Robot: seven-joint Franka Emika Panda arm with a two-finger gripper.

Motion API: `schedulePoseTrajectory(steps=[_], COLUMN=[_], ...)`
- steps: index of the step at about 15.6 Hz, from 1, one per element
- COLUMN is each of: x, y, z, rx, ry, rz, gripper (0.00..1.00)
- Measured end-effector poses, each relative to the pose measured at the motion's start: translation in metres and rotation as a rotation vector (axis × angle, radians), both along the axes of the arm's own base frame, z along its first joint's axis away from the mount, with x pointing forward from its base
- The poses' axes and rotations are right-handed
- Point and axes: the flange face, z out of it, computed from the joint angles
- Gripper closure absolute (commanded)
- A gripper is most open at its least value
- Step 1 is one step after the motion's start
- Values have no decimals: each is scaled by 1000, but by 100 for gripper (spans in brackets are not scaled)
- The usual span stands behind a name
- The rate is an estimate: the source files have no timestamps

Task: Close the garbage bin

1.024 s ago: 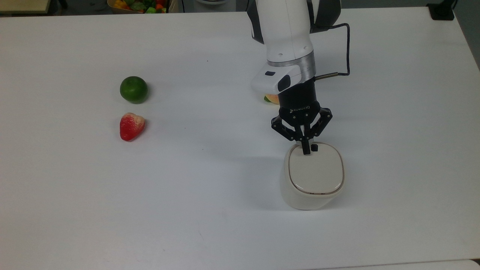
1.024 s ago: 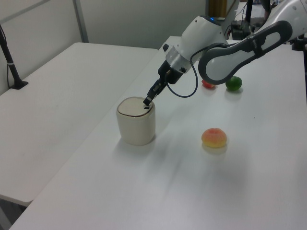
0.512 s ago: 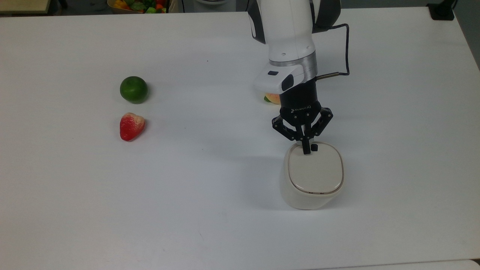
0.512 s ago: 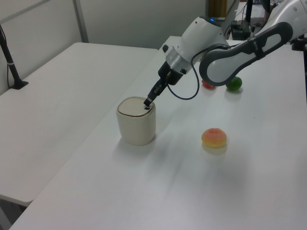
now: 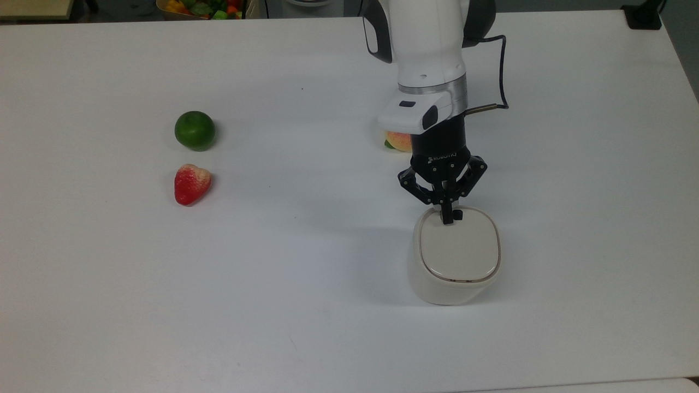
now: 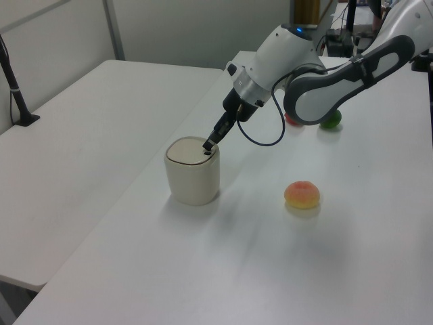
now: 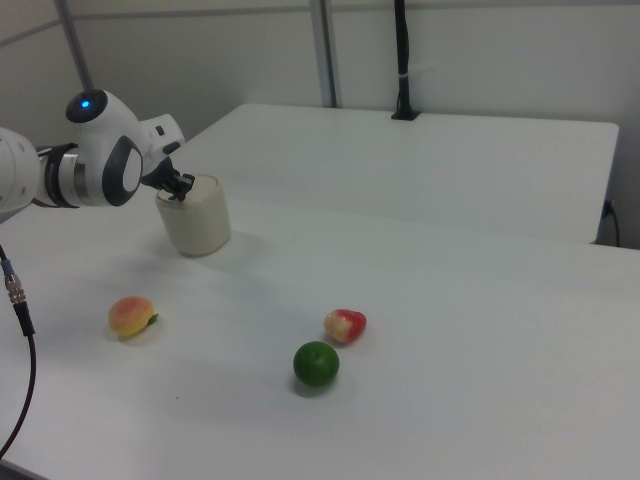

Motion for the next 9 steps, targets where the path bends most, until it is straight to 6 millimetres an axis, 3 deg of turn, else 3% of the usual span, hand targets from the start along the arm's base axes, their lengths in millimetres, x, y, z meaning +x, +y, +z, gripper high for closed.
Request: schedulePoseTrajectory(steps=[9], x=[-5], y=[11], z=[-2], rx=[-134], ry=[-52], rz=[93], gripper=[100])
